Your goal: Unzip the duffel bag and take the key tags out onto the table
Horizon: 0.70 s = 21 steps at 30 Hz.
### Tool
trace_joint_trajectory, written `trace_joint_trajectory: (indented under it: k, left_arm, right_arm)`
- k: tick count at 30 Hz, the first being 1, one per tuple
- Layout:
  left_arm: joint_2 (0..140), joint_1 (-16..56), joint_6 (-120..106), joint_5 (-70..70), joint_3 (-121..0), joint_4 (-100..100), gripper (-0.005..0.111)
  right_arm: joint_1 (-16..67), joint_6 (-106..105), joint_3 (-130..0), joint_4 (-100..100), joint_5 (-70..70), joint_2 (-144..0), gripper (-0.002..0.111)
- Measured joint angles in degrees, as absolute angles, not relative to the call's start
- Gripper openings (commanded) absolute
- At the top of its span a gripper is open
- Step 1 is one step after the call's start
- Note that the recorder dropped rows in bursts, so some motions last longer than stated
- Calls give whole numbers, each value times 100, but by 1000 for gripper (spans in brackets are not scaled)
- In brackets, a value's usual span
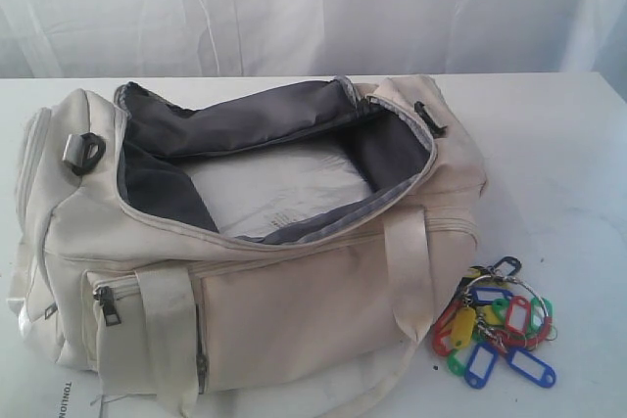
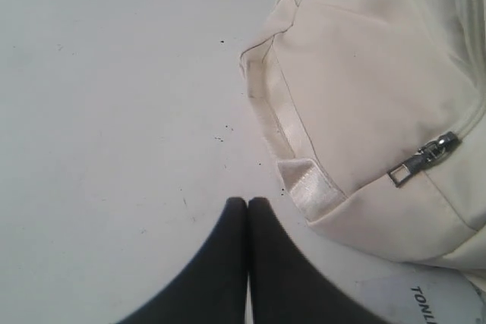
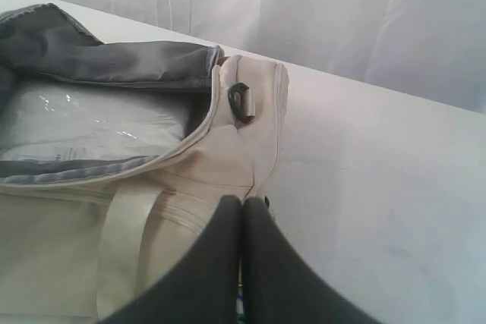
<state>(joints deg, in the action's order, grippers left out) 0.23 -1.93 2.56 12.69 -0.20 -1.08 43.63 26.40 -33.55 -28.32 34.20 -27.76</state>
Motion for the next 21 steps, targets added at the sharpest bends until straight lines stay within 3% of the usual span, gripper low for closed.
trace_joint_trajectory:
  k: [21]
  left_arm:
    - [23, -193, 292, 1200, -20, -63, 0]
  right_arm:
    - [4363, 2640, -3355, -2832, 3420, -2776, 0]
